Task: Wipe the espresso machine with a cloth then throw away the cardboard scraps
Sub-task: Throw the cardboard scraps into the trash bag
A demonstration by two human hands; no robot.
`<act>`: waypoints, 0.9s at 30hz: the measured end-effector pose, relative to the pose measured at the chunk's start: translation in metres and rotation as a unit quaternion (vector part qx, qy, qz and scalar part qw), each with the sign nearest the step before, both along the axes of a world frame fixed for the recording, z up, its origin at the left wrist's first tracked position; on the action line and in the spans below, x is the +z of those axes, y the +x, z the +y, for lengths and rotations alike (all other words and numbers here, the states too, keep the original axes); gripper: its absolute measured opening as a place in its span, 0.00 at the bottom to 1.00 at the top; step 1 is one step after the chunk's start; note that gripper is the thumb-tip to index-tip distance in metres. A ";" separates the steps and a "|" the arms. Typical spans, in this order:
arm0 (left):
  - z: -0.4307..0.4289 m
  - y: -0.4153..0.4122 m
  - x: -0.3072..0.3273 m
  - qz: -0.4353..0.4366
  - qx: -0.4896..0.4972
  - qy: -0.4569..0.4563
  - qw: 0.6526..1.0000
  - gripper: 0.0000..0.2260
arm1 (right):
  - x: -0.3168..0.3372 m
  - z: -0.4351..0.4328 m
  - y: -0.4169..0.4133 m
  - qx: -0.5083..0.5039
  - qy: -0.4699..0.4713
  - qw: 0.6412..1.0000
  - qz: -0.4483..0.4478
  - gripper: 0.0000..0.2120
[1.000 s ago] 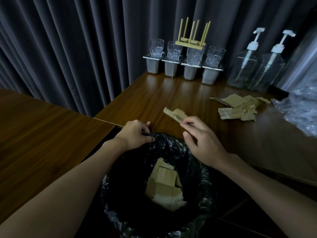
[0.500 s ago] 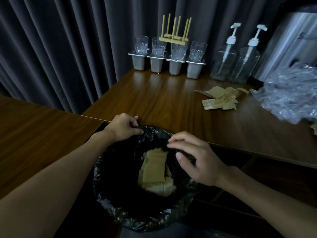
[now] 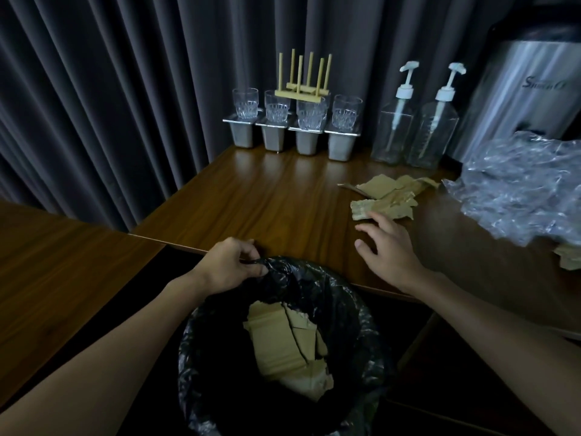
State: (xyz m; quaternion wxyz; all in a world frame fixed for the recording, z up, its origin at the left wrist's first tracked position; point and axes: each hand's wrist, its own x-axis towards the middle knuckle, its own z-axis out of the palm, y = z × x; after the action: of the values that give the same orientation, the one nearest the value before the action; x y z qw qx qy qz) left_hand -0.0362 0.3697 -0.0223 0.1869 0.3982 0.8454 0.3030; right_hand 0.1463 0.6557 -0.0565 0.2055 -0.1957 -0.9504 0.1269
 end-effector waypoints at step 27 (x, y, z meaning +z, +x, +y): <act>0.031 0.024 0.015 0.073 -0.006 -0.059 0.996 0.08 | 0.007 0.033 -0.005 -0.037 0.035 0.998 0.032 0.18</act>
State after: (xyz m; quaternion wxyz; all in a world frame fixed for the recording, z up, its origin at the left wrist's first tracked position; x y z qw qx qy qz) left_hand -0.0126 0.4009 -0.0069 0.1500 0.4130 0.8706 0.2215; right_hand 0.1413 0.6888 -0.0497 0.2467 -0.2192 -0.9394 0.0923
